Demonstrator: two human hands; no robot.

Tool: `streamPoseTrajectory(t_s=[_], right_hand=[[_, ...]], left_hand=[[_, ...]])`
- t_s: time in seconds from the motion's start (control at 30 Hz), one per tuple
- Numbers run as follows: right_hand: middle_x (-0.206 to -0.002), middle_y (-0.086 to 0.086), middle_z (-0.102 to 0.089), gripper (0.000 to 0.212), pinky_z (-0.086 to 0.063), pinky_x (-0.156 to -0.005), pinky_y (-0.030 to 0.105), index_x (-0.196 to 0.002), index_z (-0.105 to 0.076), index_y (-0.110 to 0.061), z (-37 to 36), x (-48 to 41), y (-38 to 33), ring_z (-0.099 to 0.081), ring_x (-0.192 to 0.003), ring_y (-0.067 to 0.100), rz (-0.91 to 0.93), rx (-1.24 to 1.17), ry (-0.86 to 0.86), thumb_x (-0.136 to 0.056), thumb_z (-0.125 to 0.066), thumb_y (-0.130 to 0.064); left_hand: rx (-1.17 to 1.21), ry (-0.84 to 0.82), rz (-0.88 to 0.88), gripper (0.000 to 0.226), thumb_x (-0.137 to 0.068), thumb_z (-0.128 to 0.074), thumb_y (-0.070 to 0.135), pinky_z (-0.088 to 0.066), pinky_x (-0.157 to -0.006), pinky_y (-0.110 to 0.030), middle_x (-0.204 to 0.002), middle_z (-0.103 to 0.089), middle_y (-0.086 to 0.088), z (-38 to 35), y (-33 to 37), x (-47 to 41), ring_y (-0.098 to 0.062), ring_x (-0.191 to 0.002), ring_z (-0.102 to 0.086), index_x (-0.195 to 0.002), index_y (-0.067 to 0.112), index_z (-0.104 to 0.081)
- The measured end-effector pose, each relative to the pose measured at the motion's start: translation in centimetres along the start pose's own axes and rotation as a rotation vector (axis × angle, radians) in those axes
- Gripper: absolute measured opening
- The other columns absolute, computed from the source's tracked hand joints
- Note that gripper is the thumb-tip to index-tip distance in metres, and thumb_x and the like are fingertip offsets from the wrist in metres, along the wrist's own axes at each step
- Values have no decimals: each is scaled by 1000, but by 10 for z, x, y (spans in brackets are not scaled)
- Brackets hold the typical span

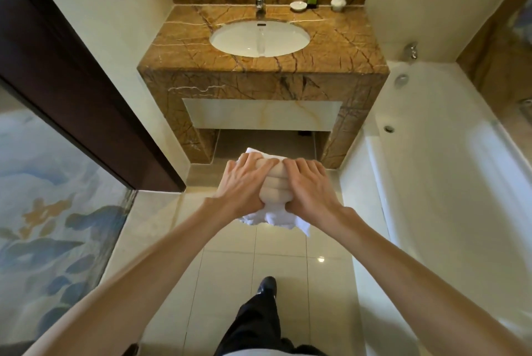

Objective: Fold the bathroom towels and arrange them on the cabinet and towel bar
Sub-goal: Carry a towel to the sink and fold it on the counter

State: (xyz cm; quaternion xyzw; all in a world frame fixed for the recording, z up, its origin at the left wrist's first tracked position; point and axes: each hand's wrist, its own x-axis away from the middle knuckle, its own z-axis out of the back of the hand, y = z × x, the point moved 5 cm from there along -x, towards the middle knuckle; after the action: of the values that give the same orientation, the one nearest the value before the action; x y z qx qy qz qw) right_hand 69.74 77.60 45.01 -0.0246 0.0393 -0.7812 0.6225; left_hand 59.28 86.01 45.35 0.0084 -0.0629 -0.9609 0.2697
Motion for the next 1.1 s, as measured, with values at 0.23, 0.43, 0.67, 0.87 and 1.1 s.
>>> streamPoseTrajectory(t_s=[0.23,0.43,0.67,0.87,1.1], right_hand=[[-108,1,-54,56,-35,-94,31,-118,-47,-14,9,-69,21,-52,-100,24,-24,47,-6,-65,-61,-25],[-107,3,-54,58,-34,-94,32,-120,-45,-12,10,-117,39,-52,-99,25,-40,70,-40,-66,-61,-27],[-106,2,-55,57,-32,-92,31,-120,-47,-14,7,-173,76,-52,-99,24,-87,23,-30,-66,-60,-24],[-104,2,-54,56,-32,-85,30,-118,-47,-15,10,-227,124,-51,-94,24,-78,-11,-18,-65,-60,-25],[-110,3,-53,62,-31,-90,32,-123,-44,-14,23,-291,170,-50,-100,25,-2,-25,-30,-66,-62,-29]], left_hand=[[26,-4,-46,80,-62,-66,42,-35,-87,-38,-124,-40,-3,4,-40,-71,-25,-110,-39,-133,33,-31],[36,-1,-67,80,-61,-69,43,-38,-85,-39,-121,-42,-3,6,-62,-120,-26,-108,-41,-127,37,-24],[31,-17,-67,79,-63,-67,39,-38,-87,-39,-123,-42,-2,5,-77,-187,-25,-110,-41,-133,34,-31],[17,-49,-61,82,-65,-68,40,-37,-92,-40,-128,-38,-1,8,-83,-259,-25,-115,-38,-136,33,-29],[-31,-33,-46,87,-64,-71,40,-37,-90,-40,-128,-38,-3,21,-93,-330,-26,-116,-38,-139,30,-29]])
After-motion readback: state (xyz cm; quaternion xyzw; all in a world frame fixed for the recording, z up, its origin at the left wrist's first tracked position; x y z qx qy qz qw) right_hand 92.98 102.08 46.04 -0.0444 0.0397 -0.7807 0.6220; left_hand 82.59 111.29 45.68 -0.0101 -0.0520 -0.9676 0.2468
